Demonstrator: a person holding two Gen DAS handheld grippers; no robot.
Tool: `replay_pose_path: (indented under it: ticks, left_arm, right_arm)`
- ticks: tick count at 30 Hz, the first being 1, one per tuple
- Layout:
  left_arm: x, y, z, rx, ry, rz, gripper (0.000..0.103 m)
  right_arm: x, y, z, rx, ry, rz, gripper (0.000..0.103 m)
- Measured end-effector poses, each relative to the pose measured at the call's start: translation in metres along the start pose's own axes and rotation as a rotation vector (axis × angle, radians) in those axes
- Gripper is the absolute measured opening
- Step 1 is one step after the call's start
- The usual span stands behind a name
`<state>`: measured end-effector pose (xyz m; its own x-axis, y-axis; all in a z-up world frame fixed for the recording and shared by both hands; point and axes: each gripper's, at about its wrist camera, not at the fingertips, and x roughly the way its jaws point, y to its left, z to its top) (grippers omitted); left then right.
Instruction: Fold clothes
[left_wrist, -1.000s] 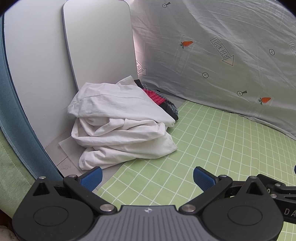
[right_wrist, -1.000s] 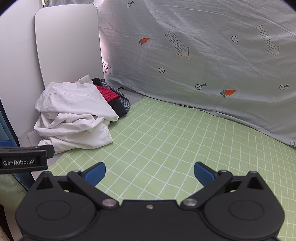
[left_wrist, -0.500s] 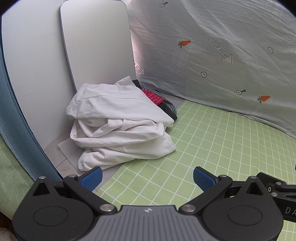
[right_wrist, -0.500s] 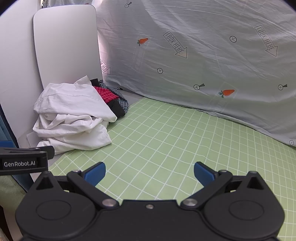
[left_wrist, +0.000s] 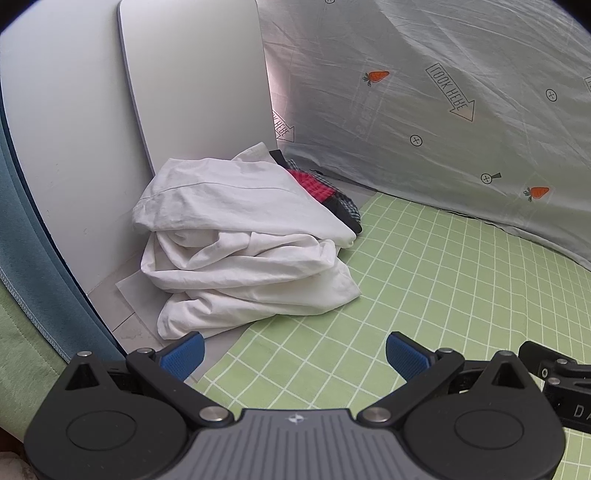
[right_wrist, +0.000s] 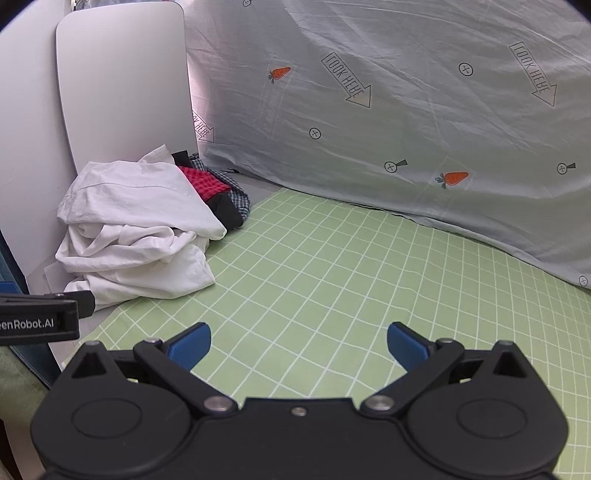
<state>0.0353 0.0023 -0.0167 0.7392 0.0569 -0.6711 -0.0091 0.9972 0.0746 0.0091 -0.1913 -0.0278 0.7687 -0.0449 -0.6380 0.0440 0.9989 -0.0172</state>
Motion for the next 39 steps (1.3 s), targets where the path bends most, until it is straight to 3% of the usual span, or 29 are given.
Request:
replay_pose_path:
  ticks: [8, 16, 21, 25, 30, 33, 34, 37, 39]
  left_arm:
    - [0.061, 0.026, 0.019, -0.034, 0.080, 0.067, 0.103]
    - [0.148, 0.063, 0.040, -0.116, 0.192, 0.117, 0.102]
    - [0.192, 0.087, 0.053, -0.239, 0.240, 0.128, 0.092]
    - [0.220, 0.103, 0.060, -0.352, 0.267, 0.116, 0.081]
    - [0.250, 0.116, 0.065, -0.475, 0.301, 0.081, 0.080]
    - [0.260, 0.114, 0.066, -0.504, 0.306, 0.086, 0.080]
    - [0.261, 0.112, 0.066, -0.508, 0.304, 0.089, 0.079]
    - [0.259, 0.107, 0.065, -0.488, 0.287, 0.096, 0.063]
    - [0.254, 0.104, 0.065, -0.454, 0.277, 0.108, 0.045]
  right_arm:
    - [0.061, 0.017, 0.022, -0.087, 0.010, 0.011, 0.096]
    - [0.174, 0.057, 0.060, -0.163, 0.067, 0.053, 0.082]
    - [0.242, 0.102, 0.072, -0.290, 0.078, 0.104, 0.066]
    - [0.273, 0.136, 0.078, -0.420, 0.047, 0.163, 0.060]
    - [0.302, 0.176, 0.076, -0.638, 0.000, 0.144, 0.047]
    - [0.313, 0.186, 0.072, -0.699, -0.006, 0.137, 0.041]
    - [0.315, 0.188, 0.070, -0.714, -0.010, 0.144, 0.034]
    - [0.310, 0.185, 0.065, -0.695, -0.046, 0.174, 0.014]
    - [0.302, 0.175, 0.061, -0.640, -0.084, 0.184, 0.010]
